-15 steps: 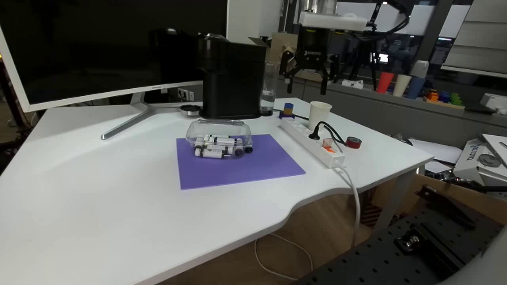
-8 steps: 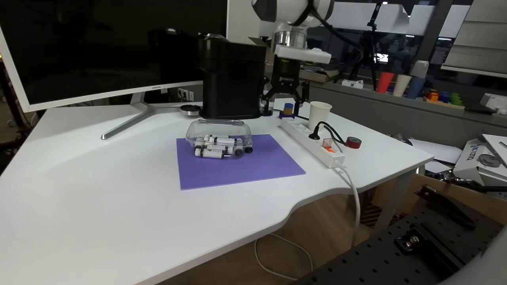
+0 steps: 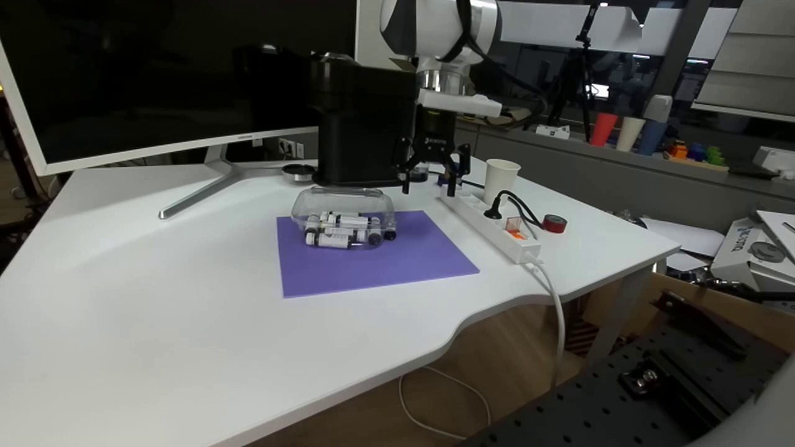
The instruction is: Put the bottle in the clear bowl
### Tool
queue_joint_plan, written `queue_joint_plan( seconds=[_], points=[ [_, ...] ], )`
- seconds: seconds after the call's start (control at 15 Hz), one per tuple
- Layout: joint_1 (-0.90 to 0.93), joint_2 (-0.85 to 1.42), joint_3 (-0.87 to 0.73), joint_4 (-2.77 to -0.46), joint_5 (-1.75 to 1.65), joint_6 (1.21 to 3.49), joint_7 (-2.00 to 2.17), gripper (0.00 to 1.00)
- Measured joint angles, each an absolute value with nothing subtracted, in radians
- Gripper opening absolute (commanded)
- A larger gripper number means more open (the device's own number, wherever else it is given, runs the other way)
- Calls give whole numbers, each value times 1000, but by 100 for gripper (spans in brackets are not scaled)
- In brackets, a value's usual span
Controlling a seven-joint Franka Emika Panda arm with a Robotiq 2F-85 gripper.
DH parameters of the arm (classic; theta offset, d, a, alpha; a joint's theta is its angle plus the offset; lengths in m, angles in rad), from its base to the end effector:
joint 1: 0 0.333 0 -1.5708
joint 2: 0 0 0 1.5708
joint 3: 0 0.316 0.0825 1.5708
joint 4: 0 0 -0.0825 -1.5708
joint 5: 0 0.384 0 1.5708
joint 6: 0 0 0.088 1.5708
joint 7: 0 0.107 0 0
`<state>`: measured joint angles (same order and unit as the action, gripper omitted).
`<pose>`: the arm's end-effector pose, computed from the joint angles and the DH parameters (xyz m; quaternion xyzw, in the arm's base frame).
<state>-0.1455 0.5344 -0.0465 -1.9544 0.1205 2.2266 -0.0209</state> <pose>0.5782 -0.1083 0.1822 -0.9831 0.1254 0.1259 0.0440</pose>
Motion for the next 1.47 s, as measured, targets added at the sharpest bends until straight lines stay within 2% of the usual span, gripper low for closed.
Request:
queue_joint_plan(
  seconds=[0.73, 1.47],
  points=[
    [-187, 651, -23, -1952, 260, 2360, -62, 100],
    [-188, 660, 7, -1946, 274, 2379, -104, 100]
  ],
)
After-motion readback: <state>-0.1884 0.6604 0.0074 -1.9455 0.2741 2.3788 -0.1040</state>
